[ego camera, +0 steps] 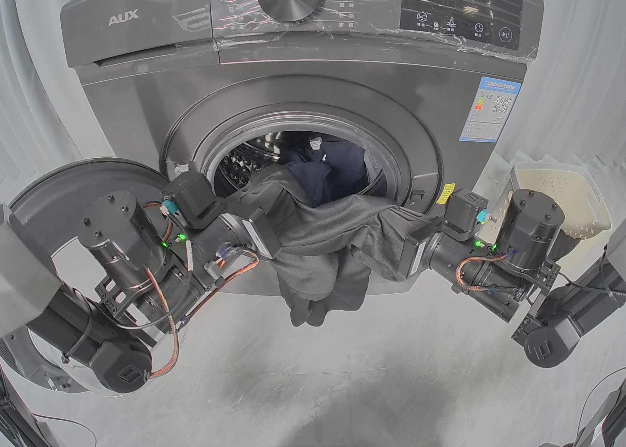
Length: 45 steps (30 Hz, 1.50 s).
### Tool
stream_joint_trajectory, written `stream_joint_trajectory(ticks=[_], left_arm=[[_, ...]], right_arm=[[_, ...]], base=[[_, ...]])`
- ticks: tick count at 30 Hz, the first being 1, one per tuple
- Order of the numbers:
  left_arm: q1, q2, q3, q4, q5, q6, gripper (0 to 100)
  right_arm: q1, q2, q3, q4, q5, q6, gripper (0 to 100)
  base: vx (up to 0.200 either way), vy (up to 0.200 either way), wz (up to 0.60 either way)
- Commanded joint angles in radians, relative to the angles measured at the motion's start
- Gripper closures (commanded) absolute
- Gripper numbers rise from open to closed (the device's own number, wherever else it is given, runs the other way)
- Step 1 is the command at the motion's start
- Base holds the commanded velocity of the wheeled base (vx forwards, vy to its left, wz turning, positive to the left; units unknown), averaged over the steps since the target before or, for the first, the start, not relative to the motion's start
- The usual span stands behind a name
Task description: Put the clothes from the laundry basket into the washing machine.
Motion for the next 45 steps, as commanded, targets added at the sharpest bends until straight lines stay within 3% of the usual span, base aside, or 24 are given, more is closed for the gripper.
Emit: stream_joint_trajectory(ticks=[1, 8, 21, 22, 38, 45], left_arm=[[-0.002, -0.003, -0.001, -0.001, 0.000, 0.001, 100], [-0.024, -0.002, -0.010, -0.001, 0.003, 0.001, 100], [-0.042, 0.012, -0.045, 0.004, 0.010, 0.002, 100], [-0.042, 0.012, -0.050, 0.004, 0.010, 0.002, 100], [-0.033, 0.075, -0.134, 0.005, 0.043, 0.005, 100], [-0.034, 0.087, -0.137, 0.004, 0.053, 0.007, 100]], right_arm=[[0.001, -0.003, 0.004, 0.000, 0.000, 0.000, 100], [-0.001, 0.060, 0.054, 0.000, 0.001, -0.003, 100], [-0.010, 0.240, -0.027, -0.024, 0.004, -0.009, 100], [-0.007, 0.243, -0.027, -0.024, 0.004, -0.009, 0], [0.057, 0.181, 0.068, -0.032, 0.006, -0.009, 0], [0.128, 0.146, 0.088, -0.034, 0.007, -0.012, 0]], base=[[0.000, 0.000, 0.00], [0.000, 0.000, 0.00], [0.000, 0.000, 0.00], [0.000, 0.000, 0.00], [0.000, 0.000, 0.00], [0.000, 0.000, 0.00]])
